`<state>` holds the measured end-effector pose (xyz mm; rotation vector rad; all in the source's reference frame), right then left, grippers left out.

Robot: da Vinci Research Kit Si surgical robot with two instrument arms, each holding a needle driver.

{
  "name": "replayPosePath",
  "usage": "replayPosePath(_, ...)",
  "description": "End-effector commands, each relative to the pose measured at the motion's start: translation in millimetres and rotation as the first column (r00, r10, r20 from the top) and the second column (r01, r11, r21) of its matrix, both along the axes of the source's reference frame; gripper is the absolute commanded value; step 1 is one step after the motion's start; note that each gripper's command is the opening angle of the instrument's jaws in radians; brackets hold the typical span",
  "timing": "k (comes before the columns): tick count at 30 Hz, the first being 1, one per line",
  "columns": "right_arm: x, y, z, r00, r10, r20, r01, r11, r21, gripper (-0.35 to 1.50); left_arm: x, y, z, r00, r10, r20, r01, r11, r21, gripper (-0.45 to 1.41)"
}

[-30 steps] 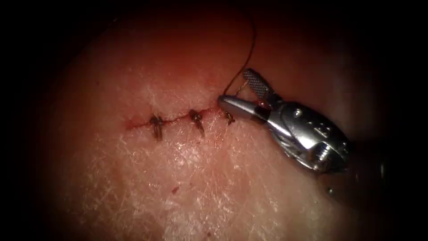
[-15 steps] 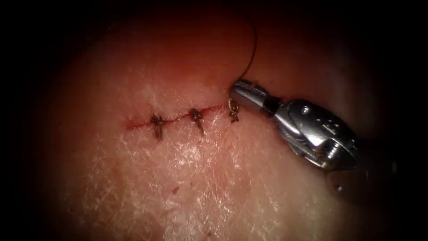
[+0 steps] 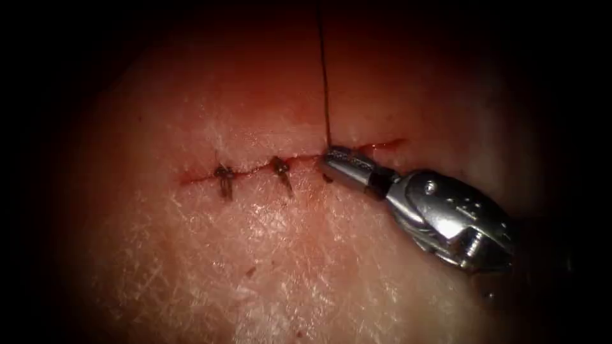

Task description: Wound Closure

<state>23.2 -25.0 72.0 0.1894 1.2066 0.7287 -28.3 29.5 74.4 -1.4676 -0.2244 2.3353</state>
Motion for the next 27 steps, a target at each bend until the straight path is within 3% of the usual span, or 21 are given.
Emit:
replayPosePath(1,0.3,-1.2,0.5,1.0,-0.01,0.0,0.01,1.0,0.0,-0.35,-0.4,0.7,0.6,1.0,-0.011,-0.009,0.011,1.0,-0.005,-0.45)
replayPosePath(6,0.2,-3.0,1.0,1.0,-0.031,0.004,0.031,0.999,-0.014,-0.35,0.1,2.5,0.2,0.998,-0.061,-0.024,0.061,0.998,-0.001,-0.45)
replayPosePath(17,1.0,-5.3,1.4,0.996,-0.089,0.023,0.09,0.996,-0.029,-0.35,0.2,2.9,0.1,0.996,-0.074,-0.048,0.072,0.997,-0.034,-0.45)
replayPosePath(27,0.7,-4.6,0.5,0.991,-0.119,0.061,0.123,0.99,-0.065,-0.35,-1.0,0.0,-0.8,0.999,-0.032,-0.006,0.032,0.999,-0.011,-0.45)
